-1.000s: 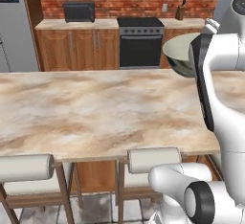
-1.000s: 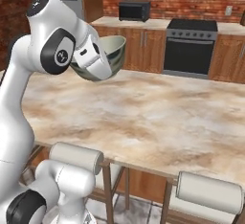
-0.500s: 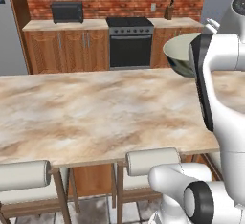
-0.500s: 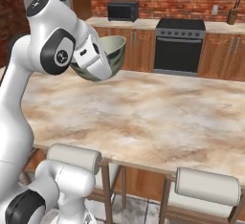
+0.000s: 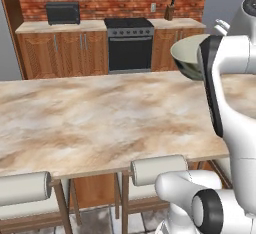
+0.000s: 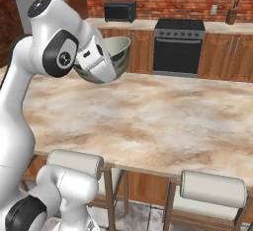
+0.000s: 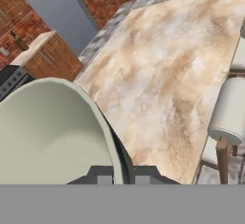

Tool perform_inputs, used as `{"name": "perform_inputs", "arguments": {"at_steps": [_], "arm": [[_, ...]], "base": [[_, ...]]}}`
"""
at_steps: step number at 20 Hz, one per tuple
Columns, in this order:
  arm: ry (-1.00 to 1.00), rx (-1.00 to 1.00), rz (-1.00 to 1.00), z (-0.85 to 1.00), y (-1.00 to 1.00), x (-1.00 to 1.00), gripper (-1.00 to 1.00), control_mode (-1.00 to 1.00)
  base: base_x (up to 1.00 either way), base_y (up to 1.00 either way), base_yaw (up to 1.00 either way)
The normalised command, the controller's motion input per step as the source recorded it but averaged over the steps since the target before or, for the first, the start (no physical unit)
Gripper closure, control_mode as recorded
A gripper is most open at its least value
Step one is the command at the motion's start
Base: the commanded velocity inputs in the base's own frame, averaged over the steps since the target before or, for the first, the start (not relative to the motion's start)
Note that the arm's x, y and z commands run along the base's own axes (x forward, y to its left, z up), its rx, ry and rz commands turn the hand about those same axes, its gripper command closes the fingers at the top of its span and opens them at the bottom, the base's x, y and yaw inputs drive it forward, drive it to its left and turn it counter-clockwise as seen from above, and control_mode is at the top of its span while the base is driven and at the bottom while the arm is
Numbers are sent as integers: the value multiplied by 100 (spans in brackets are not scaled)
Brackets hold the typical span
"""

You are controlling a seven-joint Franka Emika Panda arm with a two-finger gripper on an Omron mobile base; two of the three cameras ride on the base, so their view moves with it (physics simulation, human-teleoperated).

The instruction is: Pick up the bowls from the cabinet and place each bowl in front of a stool on the dining counter.

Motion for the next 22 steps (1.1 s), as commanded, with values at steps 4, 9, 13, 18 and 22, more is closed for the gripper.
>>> {"name": "perform_inputs", "arguments": {"at_steps": [4,9,13,18,22], "arm": [[0,4,0,-16,0,44,100,-100],[0,10,0,-29,0,30,100,-100],[0,6,0,-41,18,11,100,-100],[0,0,0,-48,42,0,100,-100],[1,0,0,-49,26,1,100,-100]], "base": [[0,0,0],[0,0,0],[0,0,0],[0,0,0],[0,0,0]]}}
